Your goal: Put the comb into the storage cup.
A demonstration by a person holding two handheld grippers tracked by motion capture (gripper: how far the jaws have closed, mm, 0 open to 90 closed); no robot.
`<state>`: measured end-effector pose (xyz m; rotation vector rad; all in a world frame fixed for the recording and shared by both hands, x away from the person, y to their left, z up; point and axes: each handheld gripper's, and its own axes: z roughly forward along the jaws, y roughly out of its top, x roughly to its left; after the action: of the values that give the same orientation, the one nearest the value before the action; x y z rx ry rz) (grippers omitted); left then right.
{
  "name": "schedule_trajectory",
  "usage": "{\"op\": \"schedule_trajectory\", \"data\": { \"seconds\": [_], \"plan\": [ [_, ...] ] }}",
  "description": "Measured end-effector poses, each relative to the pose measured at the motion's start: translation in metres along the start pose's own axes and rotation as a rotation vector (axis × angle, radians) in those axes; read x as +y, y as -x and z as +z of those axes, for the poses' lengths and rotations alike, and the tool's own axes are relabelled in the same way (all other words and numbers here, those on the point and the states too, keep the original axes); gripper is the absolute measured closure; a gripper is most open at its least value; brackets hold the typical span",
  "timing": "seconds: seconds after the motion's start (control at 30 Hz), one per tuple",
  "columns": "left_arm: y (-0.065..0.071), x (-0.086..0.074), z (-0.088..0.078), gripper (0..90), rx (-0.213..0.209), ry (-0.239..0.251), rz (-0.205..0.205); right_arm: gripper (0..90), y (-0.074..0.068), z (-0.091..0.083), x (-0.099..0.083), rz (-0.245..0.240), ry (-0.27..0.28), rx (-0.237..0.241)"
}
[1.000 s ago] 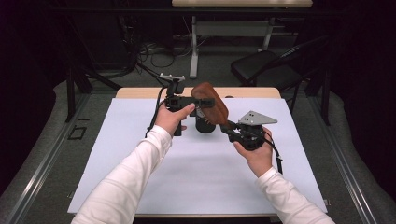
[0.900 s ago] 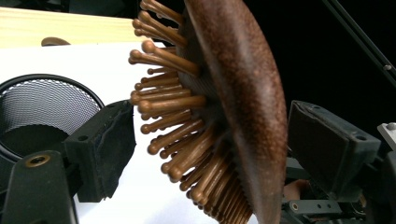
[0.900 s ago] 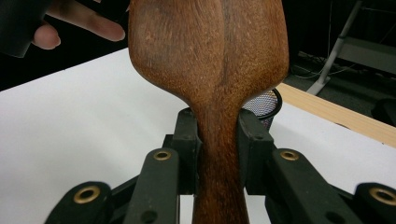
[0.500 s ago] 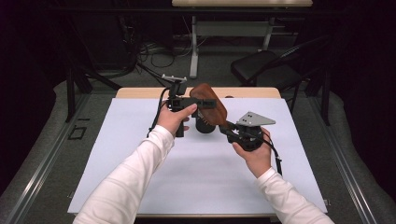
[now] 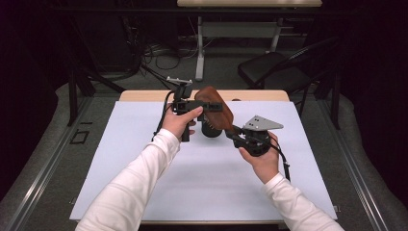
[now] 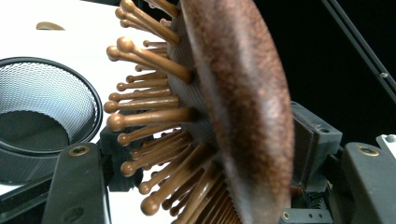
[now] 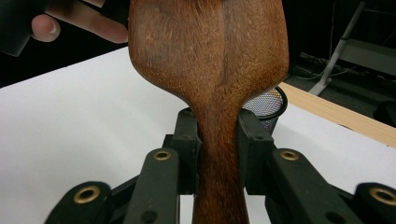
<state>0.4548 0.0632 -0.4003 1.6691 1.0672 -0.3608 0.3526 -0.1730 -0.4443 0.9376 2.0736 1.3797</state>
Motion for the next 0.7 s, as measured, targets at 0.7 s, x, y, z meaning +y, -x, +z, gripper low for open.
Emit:
{"op": "schedule_trajectory", "data": {
  "seconds": [0.7],
  "plan": [
    [-0.0044, -0.0008, -0.0003, 39.0, -0.005, 0.002, -0.04, 72.3, 0.0001, 0.0021, -0.0055, 0.0, 0.004, -0.001]
  ]
}}
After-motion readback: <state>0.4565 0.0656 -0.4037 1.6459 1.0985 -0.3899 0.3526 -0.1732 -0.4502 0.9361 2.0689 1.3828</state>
